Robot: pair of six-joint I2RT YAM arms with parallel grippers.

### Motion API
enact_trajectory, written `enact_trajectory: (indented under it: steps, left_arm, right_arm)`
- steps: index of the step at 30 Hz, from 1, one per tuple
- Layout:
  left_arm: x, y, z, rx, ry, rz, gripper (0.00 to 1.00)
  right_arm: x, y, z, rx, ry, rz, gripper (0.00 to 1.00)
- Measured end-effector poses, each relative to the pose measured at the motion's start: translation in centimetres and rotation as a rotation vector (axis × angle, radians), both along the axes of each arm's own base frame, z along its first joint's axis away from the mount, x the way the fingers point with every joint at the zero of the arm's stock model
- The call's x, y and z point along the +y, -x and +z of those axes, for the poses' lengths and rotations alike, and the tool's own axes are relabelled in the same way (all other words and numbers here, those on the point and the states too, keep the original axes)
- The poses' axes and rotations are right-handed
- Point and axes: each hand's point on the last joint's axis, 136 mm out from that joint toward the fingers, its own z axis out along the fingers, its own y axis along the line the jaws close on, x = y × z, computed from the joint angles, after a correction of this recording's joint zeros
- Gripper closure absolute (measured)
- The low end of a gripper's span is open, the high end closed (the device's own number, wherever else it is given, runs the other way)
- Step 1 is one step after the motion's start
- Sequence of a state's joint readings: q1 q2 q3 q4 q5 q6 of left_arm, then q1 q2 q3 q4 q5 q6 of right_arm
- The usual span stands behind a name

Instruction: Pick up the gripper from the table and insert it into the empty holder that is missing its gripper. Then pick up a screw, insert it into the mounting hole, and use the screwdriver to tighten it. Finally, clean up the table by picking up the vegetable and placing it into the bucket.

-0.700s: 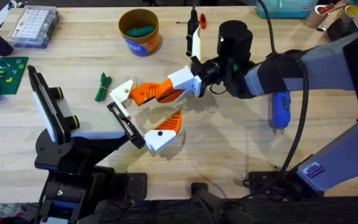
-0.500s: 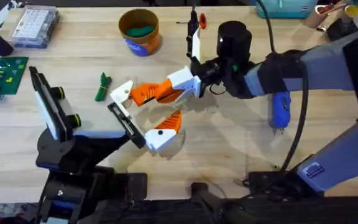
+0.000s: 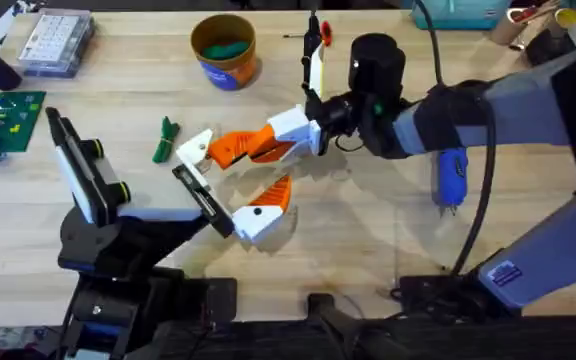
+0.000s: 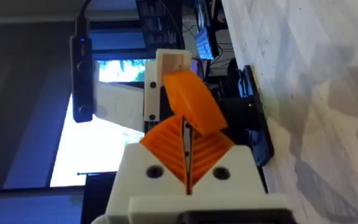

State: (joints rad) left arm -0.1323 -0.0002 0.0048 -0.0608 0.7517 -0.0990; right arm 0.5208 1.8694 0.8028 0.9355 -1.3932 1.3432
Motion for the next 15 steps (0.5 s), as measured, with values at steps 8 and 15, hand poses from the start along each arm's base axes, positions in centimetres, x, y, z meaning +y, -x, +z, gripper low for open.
enact_trajectory:
  steps: [8, 15]
  left_arm:
    - [0.7, -0.7, 0.0, -0.001, -0.002, 0.056, 0.010]
    - [0.6, -0.6, 0.0, -0.001, -0.002, 0.046, 0.010]
  right_arm:
    - [1.5, 0.9, 0.8, -0.027, -0.015, 0.035, 0.983]
    - [2.0, 0.9, 1.7, -0.071, -0.043, 0.042, 0.983]
